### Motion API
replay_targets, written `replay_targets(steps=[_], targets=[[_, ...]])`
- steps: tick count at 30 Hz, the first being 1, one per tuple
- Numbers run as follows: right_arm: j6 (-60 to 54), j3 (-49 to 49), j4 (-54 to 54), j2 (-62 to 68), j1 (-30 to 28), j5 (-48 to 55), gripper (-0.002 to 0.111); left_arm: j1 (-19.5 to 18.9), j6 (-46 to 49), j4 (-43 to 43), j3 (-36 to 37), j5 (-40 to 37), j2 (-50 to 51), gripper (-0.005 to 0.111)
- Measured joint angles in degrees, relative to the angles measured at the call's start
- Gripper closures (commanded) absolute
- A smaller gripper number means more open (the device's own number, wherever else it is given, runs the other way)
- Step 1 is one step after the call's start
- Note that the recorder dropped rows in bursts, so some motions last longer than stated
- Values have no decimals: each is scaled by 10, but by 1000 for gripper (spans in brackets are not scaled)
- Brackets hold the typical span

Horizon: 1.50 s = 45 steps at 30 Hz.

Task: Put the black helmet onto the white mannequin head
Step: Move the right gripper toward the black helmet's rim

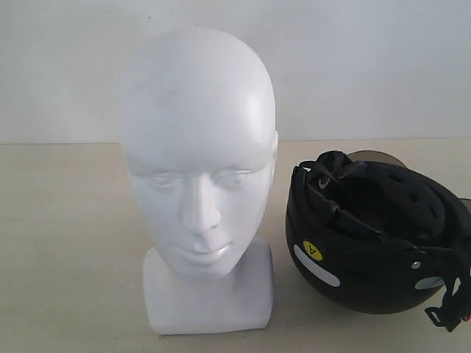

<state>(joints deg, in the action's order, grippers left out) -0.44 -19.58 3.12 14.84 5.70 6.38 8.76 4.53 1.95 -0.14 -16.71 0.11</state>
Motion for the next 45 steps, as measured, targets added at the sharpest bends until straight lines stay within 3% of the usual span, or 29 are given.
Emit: replay_targets(steps=[5, 9, 11, 18, 22, 26, 35, 45], targets=[[1, -75, -2, 111, 0, -6, 108, 0, 0, 0, 0, 0, 0, 102], [15, -83, 4, 135, 0, -88, 108, 0, 0, 0, 0, 0, 0, 102], [4, -84, 4, 135, 0, -77, 108, 0, 0, 0, 0, 0, 0, 102], [-246, -230, 5, 242, 0, 298, 108, 0, 0, 0, 0, 0, 0, 102], [-307, -272, 39, 311, 0, 396, 108, 0, 0, 0, 0, 0, 0, 102], [-324, -274, 87, 388, 0, 398, 108, 0, 0, 0, 0, 0, 0, 102], [-332, -274, 86, 510, 0, 373, 108, 0, 0, 0, 0, 0, 0, 102], [-263, -274, 9, 561, 0, 294, 108, 0, 0, 0, 0, 0, 0, 102]])
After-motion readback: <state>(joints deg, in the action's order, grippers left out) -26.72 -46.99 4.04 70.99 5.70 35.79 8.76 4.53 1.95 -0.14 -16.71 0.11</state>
